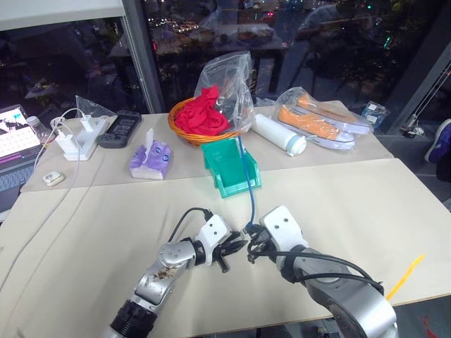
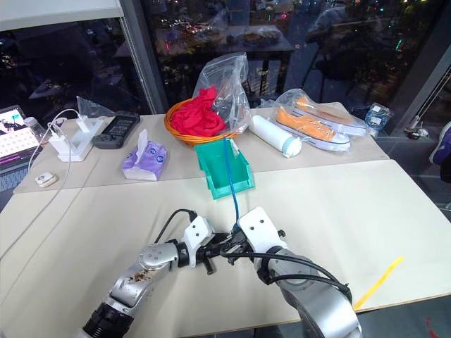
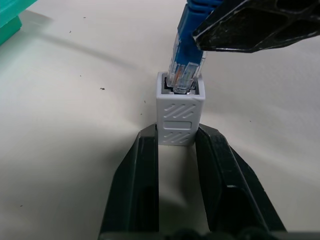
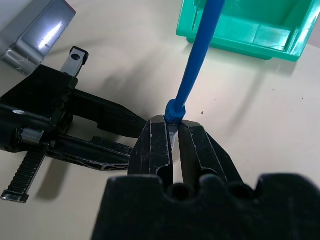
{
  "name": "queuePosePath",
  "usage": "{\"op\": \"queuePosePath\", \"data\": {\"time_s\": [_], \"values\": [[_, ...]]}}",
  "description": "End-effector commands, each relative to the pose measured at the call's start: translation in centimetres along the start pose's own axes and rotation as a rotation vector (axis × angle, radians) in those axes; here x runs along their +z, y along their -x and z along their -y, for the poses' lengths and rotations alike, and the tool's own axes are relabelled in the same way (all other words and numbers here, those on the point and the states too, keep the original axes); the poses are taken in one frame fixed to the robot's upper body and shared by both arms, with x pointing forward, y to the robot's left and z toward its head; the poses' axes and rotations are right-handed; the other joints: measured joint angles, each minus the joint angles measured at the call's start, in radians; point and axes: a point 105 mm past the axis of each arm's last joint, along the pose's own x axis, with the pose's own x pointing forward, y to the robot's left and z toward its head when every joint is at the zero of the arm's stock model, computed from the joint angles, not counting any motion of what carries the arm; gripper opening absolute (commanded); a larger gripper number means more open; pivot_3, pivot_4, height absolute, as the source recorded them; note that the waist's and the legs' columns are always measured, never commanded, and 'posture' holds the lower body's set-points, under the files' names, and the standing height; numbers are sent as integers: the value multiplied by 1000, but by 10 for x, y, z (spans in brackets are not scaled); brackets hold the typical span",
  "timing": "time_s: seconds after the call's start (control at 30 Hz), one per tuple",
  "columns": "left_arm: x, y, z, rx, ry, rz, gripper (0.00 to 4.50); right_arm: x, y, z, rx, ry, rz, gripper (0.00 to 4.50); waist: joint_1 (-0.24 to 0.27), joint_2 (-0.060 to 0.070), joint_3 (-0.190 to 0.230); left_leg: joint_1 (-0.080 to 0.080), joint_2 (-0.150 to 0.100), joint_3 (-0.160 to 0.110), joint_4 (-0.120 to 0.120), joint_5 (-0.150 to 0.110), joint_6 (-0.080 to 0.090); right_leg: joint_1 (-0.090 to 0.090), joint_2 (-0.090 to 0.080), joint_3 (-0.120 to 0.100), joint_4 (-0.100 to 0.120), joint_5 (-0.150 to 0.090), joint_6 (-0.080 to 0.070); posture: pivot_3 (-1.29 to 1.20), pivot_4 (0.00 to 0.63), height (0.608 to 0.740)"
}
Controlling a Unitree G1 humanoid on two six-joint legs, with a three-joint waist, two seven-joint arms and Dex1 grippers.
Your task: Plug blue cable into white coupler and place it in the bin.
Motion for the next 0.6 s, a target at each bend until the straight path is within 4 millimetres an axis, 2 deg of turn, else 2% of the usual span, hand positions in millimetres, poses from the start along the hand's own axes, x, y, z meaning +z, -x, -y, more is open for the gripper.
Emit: {"op": "queuePosePath", "data": {"time_s": [0.03,0.3,0.6], "values": [[8,1,3,-10,-24,36,606,-7,3,-3,28,11,-52,0,1,0,0,0,0,0,0,0,0,0,0,0,0,0,0,0,150,732],[9,1,2,-7,-26,40,606,-13,3,-10,80,81,-127,0,5,0,0,-1,0,0,0,0,0,0,0,0,0,0,0,0,150,732],[8,3,3,3,-23,35,606,-18,-8,-10,73,85,-192,0,1,0,0,0,0,0,0,0,0,0,0,0,0,0,0,0,150,732]]}}
